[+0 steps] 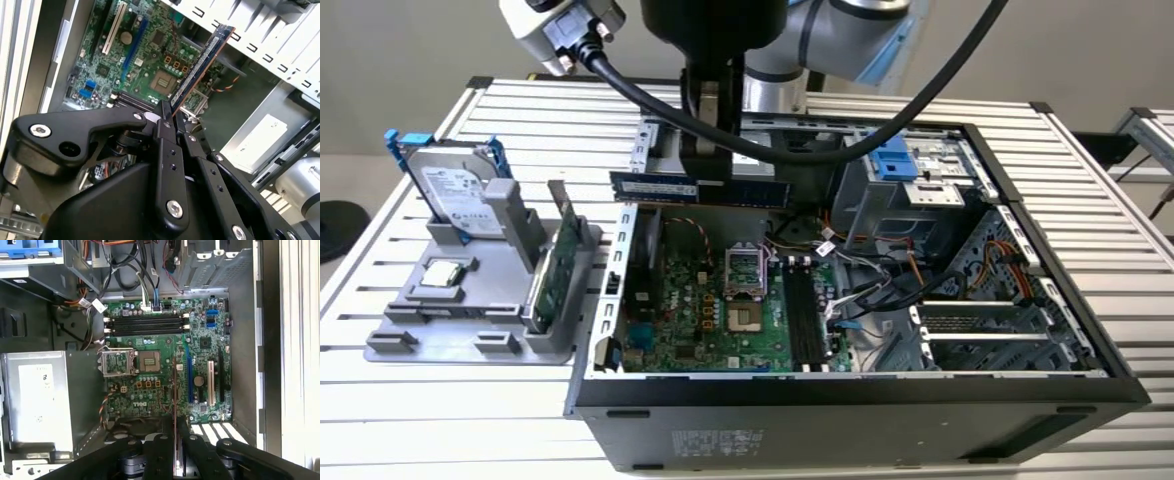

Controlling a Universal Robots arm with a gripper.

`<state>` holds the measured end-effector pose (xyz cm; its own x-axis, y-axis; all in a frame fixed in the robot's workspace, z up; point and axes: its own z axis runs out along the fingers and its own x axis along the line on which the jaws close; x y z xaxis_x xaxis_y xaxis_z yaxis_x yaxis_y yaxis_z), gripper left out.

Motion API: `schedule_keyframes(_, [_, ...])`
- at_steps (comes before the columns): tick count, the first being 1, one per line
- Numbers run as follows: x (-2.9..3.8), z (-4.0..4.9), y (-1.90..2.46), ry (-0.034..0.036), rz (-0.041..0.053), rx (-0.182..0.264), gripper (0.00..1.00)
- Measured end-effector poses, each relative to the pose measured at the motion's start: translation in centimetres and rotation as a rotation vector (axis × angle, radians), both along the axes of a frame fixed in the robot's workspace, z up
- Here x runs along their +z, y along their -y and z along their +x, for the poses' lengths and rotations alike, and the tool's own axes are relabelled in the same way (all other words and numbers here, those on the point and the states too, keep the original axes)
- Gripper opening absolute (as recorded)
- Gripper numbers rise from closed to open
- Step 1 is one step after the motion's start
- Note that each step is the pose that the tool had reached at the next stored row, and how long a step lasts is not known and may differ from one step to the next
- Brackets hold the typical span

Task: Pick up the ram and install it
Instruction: 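Pick up the ram and move it above insertion slot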

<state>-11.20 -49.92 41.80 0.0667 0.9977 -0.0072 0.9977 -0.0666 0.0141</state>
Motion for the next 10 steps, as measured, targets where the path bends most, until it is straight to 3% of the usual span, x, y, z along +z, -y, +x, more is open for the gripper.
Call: schedule_keyframes(10, [0.0, 1.46, 0.0, 0.0, 0.0, 0.0, 0.0])
